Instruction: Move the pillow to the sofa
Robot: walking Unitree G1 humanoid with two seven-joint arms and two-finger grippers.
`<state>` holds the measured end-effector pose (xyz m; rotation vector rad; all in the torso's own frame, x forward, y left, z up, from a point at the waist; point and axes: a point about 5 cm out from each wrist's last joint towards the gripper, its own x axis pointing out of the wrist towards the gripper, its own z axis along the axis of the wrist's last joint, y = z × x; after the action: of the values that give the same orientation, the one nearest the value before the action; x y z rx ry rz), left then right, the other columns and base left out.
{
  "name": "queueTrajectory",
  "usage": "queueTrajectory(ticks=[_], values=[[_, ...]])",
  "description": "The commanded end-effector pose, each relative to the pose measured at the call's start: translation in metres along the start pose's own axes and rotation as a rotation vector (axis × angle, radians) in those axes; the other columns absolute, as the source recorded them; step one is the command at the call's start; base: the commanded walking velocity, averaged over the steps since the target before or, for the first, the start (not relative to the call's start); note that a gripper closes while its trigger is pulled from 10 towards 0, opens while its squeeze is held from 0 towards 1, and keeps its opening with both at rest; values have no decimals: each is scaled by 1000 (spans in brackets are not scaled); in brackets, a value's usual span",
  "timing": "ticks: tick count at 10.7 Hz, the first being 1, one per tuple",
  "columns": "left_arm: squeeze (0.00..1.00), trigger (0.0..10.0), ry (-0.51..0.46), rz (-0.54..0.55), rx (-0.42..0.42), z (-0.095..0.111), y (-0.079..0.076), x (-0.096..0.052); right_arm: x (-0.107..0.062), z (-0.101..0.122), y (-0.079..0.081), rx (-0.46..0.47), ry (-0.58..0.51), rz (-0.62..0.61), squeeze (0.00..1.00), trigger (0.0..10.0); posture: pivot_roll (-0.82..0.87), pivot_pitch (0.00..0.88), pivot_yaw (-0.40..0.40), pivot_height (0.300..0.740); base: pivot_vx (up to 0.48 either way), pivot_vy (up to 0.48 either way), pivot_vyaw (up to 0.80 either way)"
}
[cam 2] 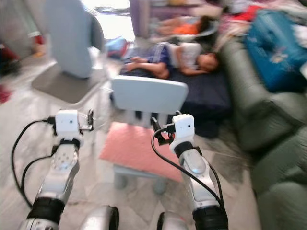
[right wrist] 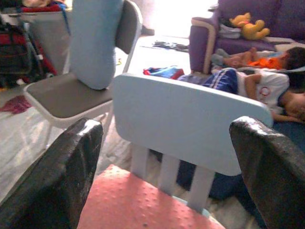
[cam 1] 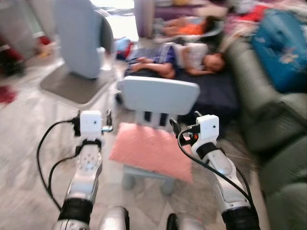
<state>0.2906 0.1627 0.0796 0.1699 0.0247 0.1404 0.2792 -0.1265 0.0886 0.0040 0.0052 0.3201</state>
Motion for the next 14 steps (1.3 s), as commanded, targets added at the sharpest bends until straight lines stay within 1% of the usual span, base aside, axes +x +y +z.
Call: queueTrajectory(ticks=[1, 2, 3, 4, 5, 9, 14], values=[[0, 10000, -16, -25, -3, 4, -5, -1, -2, 1, -5, 2, -9, -21, 0, 10000, -69, 115, -37, 740, 0, 0, 0], [0, 10000, -12, -59, -19, 1, -5, -4, -2, 0, -4, -1, -7, -23, 0, 10000, -70, 124, -35, 740, 0, 0, 0], [0, 10000, -2, -71, -4, -3, -5, -8, -5, -2, -7, -3, -6, -44, 0, 10000, -71, 121, -34, 740, 0, 0, 0], [0, 10000, -5, -95, -14, -2, -7, -9, -6, -2, -11, 4, -13, -73, 0, 10000, -72, 120, -31, 740, 0, 0, 0], [0, 10000, -17, -106, -22, 0, -8, -9, -5, -2, -12, 4, -14, -77, 0, 10000, -73, 115, -28, 740, 0, 0, 0], [0, 10000, -26, -118, -15, 3, -7, -7, -5, -2, -10, 3, -15, -84, 0, 10000, -76, 120, -22, 740, 308, 0, 0], [0, 10000, -19, -100, -5, 1, -6, -6, -2, -2, -12, 0, -13, -85, 0, 10000, -73, 117, -28, 740, 329, 0, 0]])
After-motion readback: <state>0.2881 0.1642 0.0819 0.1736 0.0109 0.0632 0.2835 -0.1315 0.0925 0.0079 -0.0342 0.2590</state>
